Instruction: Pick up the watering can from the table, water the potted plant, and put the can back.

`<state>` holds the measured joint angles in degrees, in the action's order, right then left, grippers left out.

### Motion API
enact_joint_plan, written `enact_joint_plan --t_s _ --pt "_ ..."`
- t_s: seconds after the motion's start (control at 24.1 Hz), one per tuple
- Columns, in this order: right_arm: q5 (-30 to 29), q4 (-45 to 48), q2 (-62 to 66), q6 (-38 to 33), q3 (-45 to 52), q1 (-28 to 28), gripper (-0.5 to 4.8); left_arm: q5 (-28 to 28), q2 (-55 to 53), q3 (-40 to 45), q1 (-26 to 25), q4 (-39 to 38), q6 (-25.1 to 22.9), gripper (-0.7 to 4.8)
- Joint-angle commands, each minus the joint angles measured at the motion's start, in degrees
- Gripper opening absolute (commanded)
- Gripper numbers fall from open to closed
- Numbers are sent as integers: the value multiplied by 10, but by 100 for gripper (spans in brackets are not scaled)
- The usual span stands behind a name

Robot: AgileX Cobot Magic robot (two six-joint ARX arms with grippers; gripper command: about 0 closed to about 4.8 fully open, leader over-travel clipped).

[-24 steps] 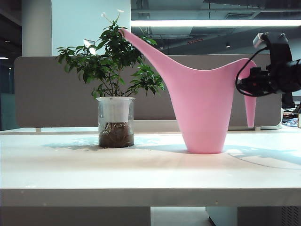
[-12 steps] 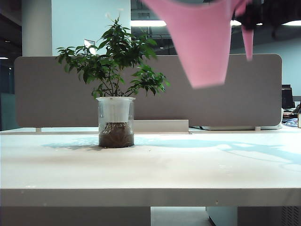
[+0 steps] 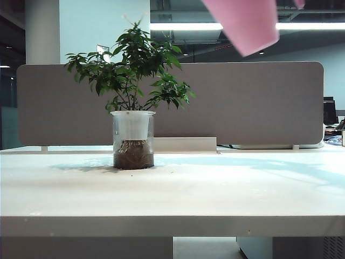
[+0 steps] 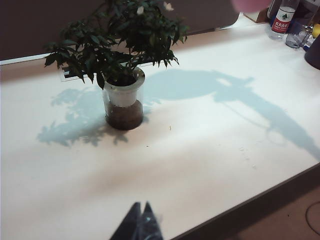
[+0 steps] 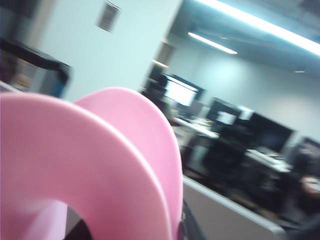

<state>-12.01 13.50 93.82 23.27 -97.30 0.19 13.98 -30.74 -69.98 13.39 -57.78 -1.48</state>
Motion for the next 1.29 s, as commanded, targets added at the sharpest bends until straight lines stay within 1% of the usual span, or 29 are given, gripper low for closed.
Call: enact_joint_plan --t_s 0.04,0.17,0.25,0.33,0.46,0.54,0.75,0.87,1.08,1.29 --pt "36 -22 -10 66 -66 7 -6 2 1 -2 0 4 0 -5" --pt "79 -65 5 124 -117 31 -6 2 1 -2 0 4 0 -5" --pt "88 -90 16 158 -140 42 -6 2 1 -2 0 4 0 -5" --pt "96 -107 24 190 -153 56 -6 2 1 -2 0 4 0 -5" --pt "142 -113 33 264 -157 87 -6 2 1 -2 0 4 0 -5" --pt "151 -123 35 293 -157 99 -6 2 1 -2 0 4 0 -5" --pt "153 -134 35 315 -157 106 -6 2 1 -2 0 4 0 -5" --pt "172 -149 32 333 -157 106 -6 2 1 -2 0 4 0 -5" --pt "172 -185 19 370 -157 106 -6 2 1 -2 0 4 0 -5" --pt "159 -203 -2 371 -157 106 -6 2 1 -2 0 4 0 -5"
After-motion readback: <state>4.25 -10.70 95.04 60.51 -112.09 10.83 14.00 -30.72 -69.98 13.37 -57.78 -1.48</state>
